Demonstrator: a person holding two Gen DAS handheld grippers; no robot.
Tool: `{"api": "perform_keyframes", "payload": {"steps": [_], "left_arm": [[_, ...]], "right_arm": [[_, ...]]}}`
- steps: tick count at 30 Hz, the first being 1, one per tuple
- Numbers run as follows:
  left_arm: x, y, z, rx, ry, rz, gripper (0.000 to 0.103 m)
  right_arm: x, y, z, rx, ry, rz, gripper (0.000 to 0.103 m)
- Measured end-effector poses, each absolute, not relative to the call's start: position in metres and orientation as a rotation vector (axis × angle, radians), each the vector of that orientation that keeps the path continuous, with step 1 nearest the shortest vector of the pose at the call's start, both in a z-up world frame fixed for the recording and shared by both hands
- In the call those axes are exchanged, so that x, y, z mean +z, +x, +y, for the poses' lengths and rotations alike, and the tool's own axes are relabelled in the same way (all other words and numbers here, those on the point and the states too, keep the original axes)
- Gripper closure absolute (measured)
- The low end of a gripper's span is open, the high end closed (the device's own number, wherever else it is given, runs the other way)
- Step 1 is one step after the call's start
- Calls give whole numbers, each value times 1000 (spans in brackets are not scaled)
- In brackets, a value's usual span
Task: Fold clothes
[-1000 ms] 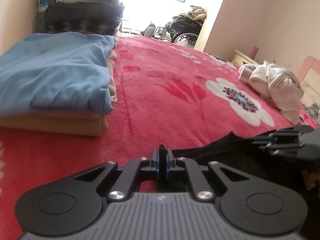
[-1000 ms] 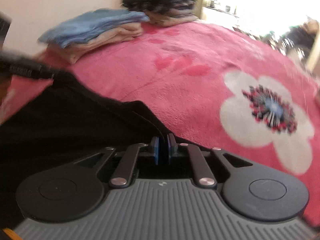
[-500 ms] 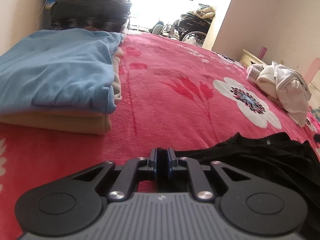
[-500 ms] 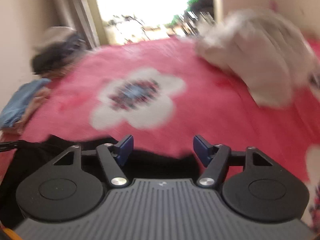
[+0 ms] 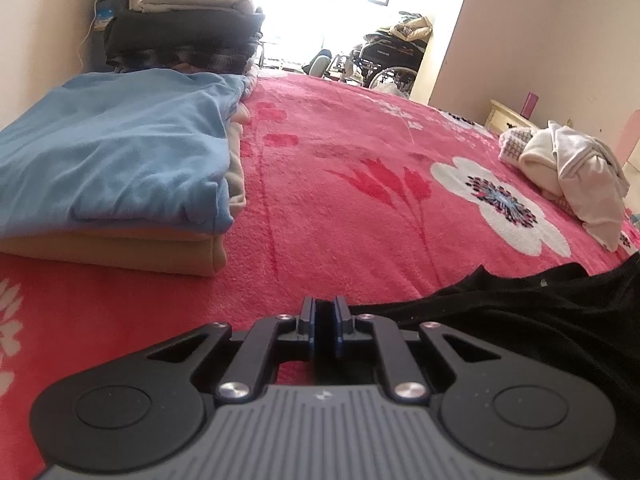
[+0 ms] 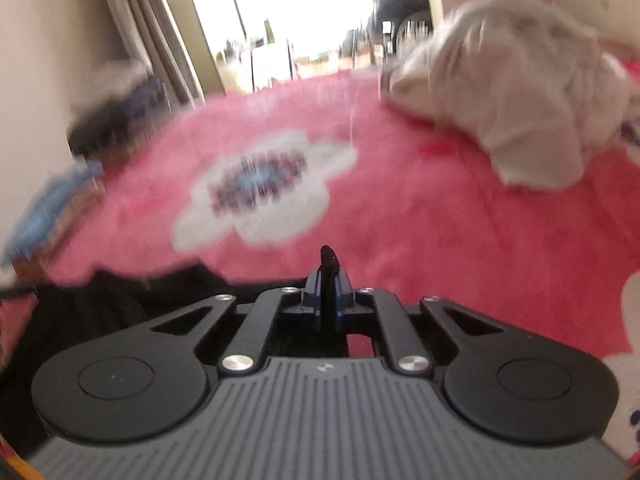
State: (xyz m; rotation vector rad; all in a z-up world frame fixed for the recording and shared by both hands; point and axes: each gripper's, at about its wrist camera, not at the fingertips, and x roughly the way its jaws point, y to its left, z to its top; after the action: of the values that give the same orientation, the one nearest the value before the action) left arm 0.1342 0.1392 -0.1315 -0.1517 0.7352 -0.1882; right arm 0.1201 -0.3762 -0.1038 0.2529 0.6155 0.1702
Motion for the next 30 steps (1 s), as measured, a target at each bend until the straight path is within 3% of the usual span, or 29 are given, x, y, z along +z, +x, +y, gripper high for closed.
{"api": "perform_keyframes", "payload": {"steps": [13,18,20,22,25,30], "left_arm": [[-136,137,144,-162,-156,741,98],[-138,139,143,-155,-150,750,98],[-137,140,142,-154,-142,757,96],[-133,140,143,-141,-141,758,92],[-119,133,145,-99,-146,715,84],[-88,112,129,-182,-136,650,81]], "right_arm": [[-128,130,-410,90,476,547,100],[-156,149,-412,-90,365,693,100],[-165,149,-426,-121,433,688,103],[-156,141,-435,-176,491,653,97],[-130,126,-429,-166,462,606,96],[-102,124,-371,35,292,644,96]]}}
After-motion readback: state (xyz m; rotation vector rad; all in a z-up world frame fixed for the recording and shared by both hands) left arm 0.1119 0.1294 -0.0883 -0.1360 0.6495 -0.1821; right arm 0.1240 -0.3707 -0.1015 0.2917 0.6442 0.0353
